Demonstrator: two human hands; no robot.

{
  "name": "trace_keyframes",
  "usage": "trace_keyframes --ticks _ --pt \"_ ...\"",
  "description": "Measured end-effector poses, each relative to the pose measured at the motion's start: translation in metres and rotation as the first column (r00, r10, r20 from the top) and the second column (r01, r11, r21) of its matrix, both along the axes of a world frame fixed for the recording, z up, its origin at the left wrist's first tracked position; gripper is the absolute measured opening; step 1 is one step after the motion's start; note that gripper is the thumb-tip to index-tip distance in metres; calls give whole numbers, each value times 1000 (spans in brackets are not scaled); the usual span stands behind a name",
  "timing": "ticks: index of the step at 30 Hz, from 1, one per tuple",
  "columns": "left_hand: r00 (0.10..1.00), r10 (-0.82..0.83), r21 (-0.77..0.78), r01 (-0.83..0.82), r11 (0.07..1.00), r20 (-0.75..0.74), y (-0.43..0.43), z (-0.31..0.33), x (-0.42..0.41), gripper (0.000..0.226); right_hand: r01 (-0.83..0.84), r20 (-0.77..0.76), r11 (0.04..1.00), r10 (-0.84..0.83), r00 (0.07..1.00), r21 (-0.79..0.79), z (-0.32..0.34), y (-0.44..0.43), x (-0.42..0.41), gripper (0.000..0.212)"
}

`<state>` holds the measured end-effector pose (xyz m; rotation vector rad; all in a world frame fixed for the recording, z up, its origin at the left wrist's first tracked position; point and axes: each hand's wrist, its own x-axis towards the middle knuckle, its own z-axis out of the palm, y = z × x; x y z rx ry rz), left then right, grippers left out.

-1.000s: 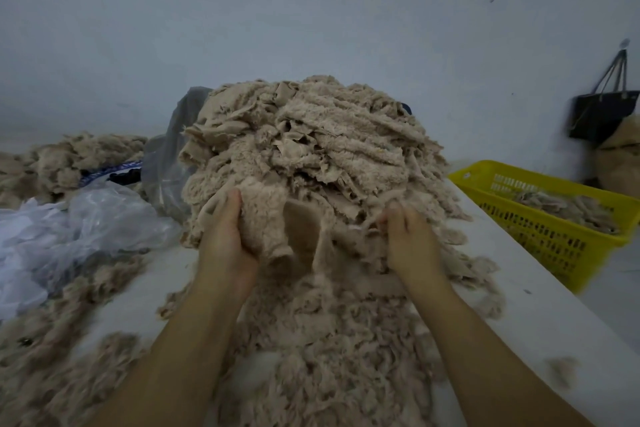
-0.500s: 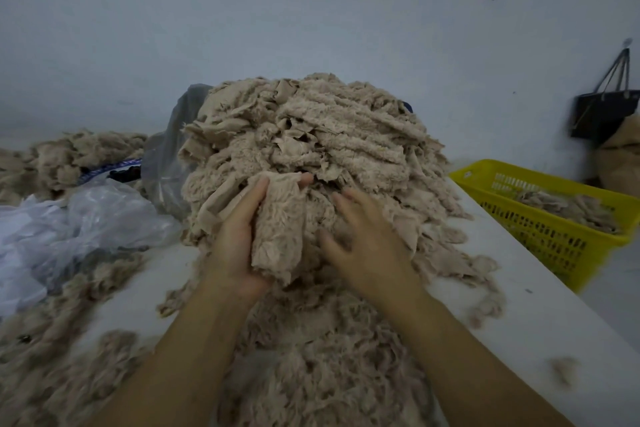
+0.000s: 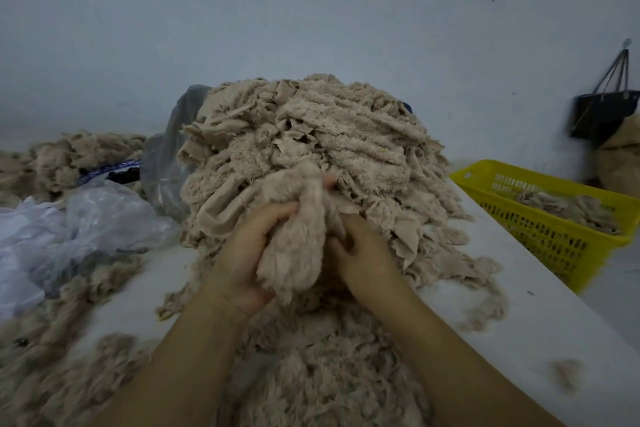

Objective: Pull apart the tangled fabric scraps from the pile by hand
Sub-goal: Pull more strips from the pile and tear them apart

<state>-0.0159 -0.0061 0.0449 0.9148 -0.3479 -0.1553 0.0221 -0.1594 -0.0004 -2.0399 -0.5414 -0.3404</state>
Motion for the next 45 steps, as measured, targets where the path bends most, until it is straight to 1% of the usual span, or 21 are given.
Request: trace_keyframes --ticks 2,3,5,6,8,10,11,13,15,20,24,26,28,31,32,34,37,40,42,43,45 --pt "966 242 -65 -248 967 -87 2 -3 9 25 97 -171 991 -79 982 95 4 -9 3 17" --pt "924 369 -24 -373 928 -106 3 -7 14 23 119 -255 982 -79 964 147 7 -14 3 24" --pt "840 542 243 -522 818 -18 0 -14 19 24 160 -364 963 -72 929 218 11 -23 4 46" --pt "818 571 383 -550 742 68 -3 -19 20 26 164 -396 952 -51 917 257 11 -25 5 50" --pt "813 544 591 -547 593 206 -10 -28 20 34 130 -399 923 27 916 362 11 -24 6 39" --pt "860 444 675 -484 557 250 -15 -31 17 28 80 -376 908 88 922 410 9 -21 4 27" --pt "883 392 693 -451 563 256 -17 -30 15 20 50 -355 918 102 929 394 8 -18 5 23" --pt "907 323 708 -415 571 271 -17 -29 14 24 7 -316 937 111 942 350 6 -14 3 22" --pt "923 293 674 -383 632 249 -17 -30 15 27 5 -297 940 103 949 341 8 -11 0 24" --pt "944 330 521 -283 805 3 -16 -26 12 17 141 -224 943 -73 972 303 8 -16 8 53" --pt "945 310 393 -249 885 -100 -15 -19 9 38 185 -318 924 -75 945 334 13 -20 6 65" --pt "929 335 307 -276 911 -159 -10 -16 11 39 262 -378 900 -121 918 349 16 -25 6 62" --pt "912 353 148 -328 933 -208 2 -13 16 35 364 -458 853 -171 872 374 17 -36 9 55" --pt "889 365 -5 -381 924 -277 16 -10 20 54 495 -539 754 -224 812 432 15 -52 16 58" --pt "890 358 -2 -374 927 -282 17 -12 21 54 502 -515 757 -257 818 418 13 -53 16 56" --pt "902 327 69 -320 945 -281 11 -17 21 45 414 -375 852 -287 882 321 9 -46 14 55" --pt "918 282 155 -247 956 -277 1 -19 19 45 183 -171 953 -144 975 240 7 -28 7 55" --pt "930 280 226 -228 947 -238 -6 -20 18 47 -33 -116 993 46 992 113 6 -15 1 48" --pt "920 344 368 -258 893 -189 -11 -22 17 45 -87 -114 994 93 989 59 4 -8 -2 50" --pt "909 385 429 -287 857 -162 -12 -24 18 46 -91 -78 994 95 992 59 3 -6 -2 42" --pt "906 402 459 -302 836 -136 -12 -26 18 45 -31 -33 994 34 999 109 4 -4 -1 33"
